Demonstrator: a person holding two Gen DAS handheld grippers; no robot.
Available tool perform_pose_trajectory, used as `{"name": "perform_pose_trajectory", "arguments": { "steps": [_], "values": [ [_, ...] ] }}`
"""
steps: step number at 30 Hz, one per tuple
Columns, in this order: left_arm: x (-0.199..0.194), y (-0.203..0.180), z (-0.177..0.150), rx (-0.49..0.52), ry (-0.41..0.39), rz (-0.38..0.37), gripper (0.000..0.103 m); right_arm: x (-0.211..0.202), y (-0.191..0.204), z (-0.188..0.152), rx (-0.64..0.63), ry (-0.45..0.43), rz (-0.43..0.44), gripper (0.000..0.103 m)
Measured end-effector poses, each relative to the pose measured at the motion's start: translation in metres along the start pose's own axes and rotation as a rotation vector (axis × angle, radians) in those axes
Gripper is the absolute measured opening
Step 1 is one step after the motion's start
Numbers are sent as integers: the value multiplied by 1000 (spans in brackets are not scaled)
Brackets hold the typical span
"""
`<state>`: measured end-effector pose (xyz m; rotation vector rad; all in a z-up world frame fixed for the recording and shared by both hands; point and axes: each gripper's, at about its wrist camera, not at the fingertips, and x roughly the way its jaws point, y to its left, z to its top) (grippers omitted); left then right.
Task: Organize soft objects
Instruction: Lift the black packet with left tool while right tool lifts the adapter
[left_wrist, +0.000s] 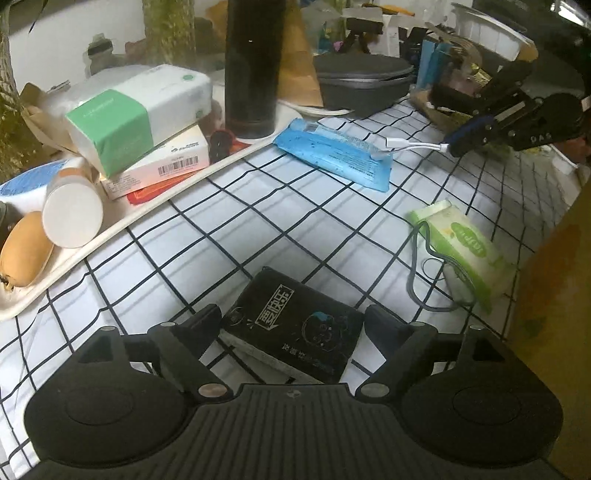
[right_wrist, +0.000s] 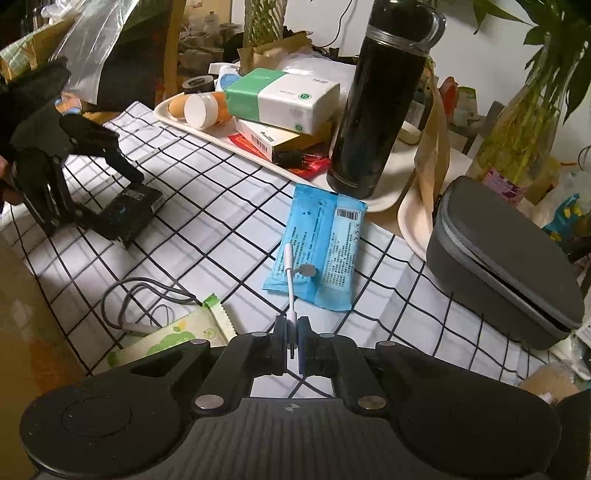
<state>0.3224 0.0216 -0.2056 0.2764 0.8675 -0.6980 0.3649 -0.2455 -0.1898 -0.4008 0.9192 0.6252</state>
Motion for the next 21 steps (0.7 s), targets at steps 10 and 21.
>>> {"name": "perform_pose_trajectory", "arguments": {
  "steps": [10,21],
  "values": [
    [-4,0,0,-2,-19,29,75,-17,7,3,10,-40,-3,8],
    [-27,-9,6,2,-65,65,71,-47,14,-1,30,-102,-20,7]
  ]
}}
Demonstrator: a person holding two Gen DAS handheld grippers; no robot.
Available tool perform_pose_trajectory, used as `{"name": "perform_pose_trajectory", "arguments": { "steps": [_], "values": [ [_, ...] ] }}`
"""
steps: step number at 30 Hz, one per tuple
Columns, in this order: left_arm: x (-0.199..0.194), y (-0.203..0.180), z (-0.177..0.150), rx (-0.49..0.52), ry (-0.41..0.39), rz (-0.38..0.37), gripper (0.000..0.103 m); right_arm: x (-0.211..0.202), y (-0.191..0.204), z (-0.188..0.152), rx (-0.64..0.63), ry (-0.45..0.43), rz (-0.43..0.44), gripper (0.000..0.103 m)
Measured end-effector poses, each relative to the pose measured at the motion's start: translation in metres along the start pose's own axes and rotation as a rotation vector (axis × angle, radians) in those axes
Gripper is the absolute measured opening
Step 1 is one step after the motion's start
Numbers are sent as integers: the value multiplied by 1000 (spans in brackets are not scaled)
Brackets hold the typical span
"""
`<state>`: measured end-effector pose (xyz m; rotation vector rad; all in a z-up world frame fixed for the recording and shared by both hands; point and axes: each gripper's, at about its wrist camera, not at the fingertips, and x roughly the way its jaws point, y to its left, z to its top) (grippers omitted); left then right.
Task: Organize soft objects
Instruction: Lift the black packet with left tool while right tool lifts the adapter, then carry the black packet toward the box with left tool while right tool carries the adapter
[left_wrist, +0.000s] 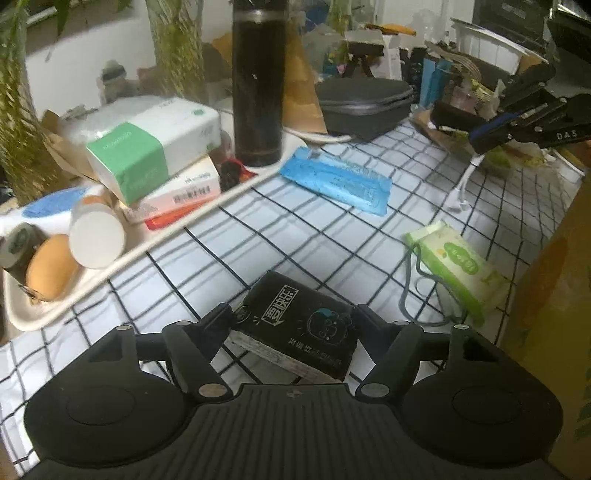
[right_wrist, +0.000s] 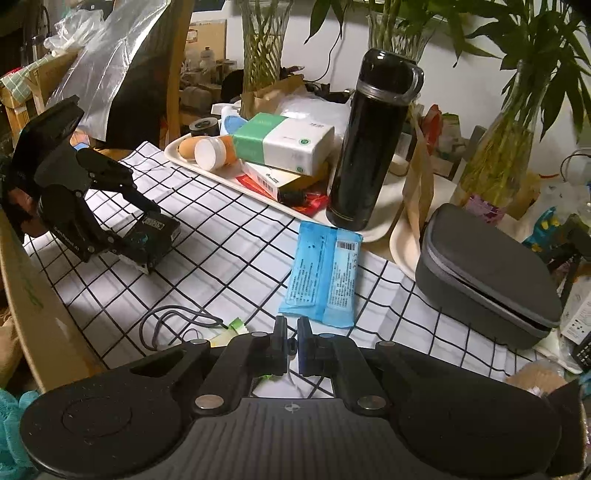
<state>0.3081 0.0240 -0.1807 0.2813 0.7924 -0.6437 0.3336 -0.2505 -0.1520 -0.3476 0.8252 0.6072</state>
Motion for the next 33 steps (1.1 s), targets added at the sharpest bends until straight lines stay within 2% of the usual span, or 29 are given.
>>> {"name": "perform_pose_trajectory", "arguments": {
  "steps": [12,17,27,33],
  "values": [
    [-63,-3,19,-120,-147,113,71,-52,3,4,59,-137,-17,7],
    [-94,-17,25,-161,-206,142,71,-77,10,7,71,-206,-11,7],
    [-153,-68,36,-85,-271,164,71,-119,39,9,64,-304,13,7],
    [-182,-95,36,-70,-291,150,71,-146,57,6,67,-361,34,7]
  ]
}}
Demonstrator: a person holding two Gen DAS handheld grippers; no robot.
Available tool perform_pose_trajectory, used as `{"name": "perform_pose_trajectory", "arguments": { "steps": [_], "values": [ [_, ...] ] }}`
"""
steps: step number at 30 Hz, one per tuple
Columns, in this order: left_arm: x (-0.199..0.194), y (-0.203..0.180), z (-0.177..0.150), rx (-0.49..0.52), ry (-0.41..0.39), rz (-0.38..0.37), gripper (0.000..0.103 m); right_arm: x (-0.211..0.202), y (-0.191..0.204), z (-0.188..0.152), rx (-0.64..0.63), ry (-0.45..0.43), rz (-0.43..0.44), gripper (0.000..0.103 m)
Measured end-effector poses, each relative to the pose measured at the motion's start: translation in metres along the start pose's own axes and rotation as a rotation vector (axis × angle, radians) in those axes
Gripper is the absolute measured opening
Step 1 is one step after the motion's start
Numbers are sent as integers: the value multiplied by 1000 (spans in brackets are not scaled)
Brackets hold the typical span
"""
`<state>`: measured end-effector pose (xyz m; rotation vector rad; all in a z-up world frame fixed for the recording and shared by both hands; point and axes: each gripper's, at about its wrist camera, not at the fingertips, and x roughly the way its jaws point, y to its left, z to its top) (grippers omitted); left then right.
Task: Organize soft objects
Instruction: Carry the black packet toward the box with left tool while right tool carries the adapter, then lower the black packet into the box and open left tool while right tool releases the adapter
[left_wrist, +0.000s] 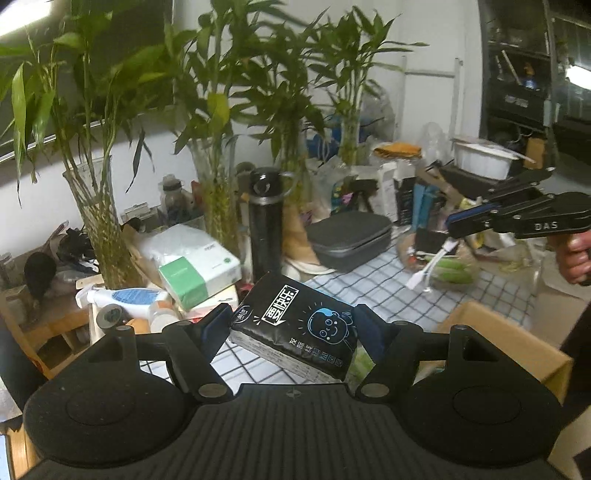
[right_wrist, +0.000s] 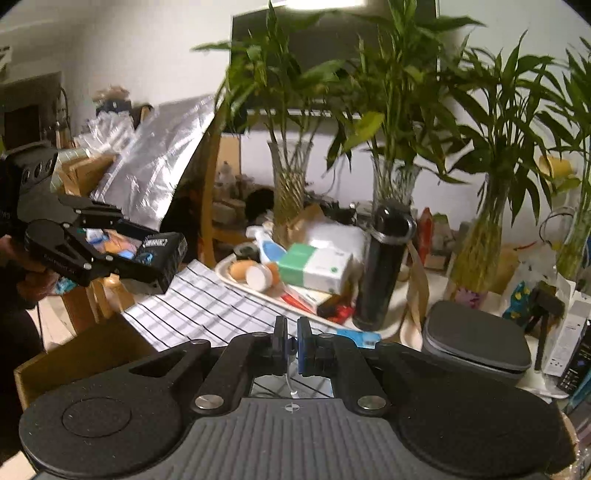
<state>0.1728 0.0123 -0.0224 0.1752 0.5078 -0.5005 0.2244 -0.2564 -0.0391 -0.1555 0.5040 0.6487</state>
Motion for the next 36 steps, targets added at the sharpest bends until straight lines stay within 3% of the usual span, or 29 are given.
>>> {"name": "perform_pose_trajectory", "arguments": {
  "steps": [5,13,21,25,26,28,30,33,36],
  "values": [
    [-21,-24,0,45,-7,-17,71,-26,11,-3,28,-57,33,7],
    [-45,-49,-6,66,-12,-37,71,-50,33,-13,33,-77,102,7],
    [-60,-59,-13,60,5,-39,71,-54,57,-19,16,-60,147,7],
    [-63,-64,-16,67,16,-36,71,-43,69,-23,-2,-11,147,9],
    [-65,-65,-17,67,18,-39,71,-41,72,-24,-20,-1,144,15],
    [-66,-67,-18,69,21,-41,71,-38,76,-26,-37,11,135,40],
    [-67,-69,-19,71,25,-42,71,-41,79,-27,-48,-7,129,77],
    [-68,-70,-21,71,32,-45,71,-46,77,-27,-37,-28,133,93],
    [-69,-71,-22,69,39,-48,71,-46,76,-30,-40,-16,108,103]
  ]
}}
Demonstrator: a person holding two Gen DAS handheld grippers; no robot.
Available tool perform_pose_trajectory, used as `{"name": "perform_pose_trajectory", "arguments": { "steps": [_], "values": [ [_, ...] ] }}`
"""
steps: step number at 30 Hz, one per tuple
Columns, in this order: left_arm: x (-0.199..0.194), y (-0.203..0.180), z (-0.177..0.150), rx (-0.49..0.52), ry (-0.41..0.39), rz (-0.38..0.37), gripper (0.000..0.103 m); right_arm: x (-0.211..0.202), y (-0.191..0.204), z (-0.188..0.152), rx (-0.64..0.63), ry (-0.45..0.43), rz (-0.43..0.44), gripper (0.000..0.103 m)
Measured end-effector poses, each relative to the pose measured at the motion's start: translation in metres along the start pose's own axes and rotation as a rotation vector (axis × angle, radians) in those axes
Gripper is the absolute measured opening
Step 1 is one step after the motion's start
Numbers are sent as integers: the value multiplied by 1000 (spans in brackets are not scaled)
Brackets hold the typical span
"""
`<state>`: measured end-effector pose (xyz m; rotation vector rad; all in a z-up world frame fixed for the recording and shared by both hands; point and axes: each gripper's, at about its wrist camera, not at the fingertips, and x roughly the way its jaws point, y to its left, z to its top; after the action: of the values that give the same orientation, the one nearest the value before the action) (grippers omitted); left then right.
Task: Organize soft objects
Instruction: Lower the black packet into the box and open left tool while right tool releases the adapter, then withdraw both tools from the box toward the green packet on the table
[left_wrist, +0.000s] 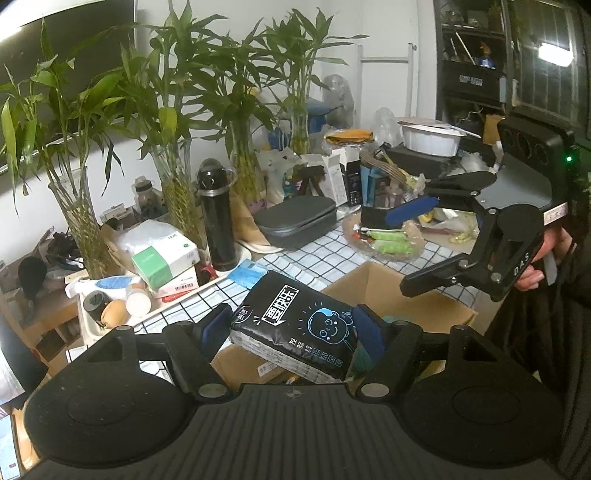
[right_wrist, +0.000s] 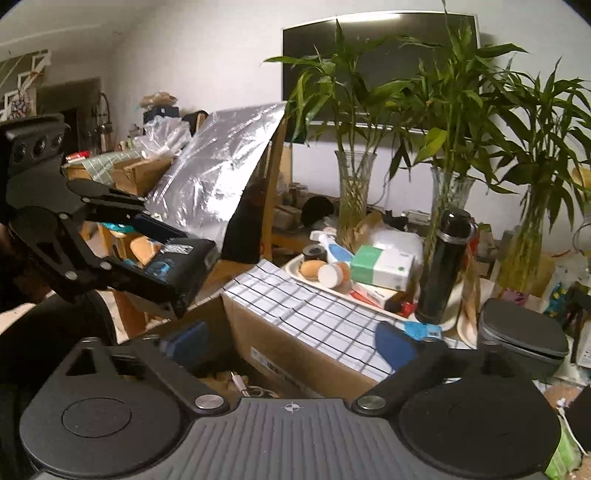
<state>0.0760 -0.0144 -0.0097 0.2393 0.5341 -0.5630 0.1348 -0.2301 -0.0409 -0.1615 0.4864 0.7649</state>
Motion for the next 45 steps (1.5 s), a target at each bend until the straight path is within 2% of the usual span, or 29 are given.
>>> {"name": "perform_pose_trajectory", "arguments": {
  "steps": [10,22,29,33,45],
  "values": [
    [3,-1,-5,-8,29,-20,71,-2,-10,-15,-3,84,-64,103],
    [22,1,-7,-49,93,-30,72,-5,-19,-24,11,107,-106,103],
    [43,11,-7,-151,178,-15,78,-2,-18,-24,9,117,-109,103],
    [43,14,-11,-164,184,-10,83,-1,-18,-24,7,122,-115,103],
    [28,31,-21,-225,172,39,83,6,-19,-26,5,156,-120,103]
  ]
}}
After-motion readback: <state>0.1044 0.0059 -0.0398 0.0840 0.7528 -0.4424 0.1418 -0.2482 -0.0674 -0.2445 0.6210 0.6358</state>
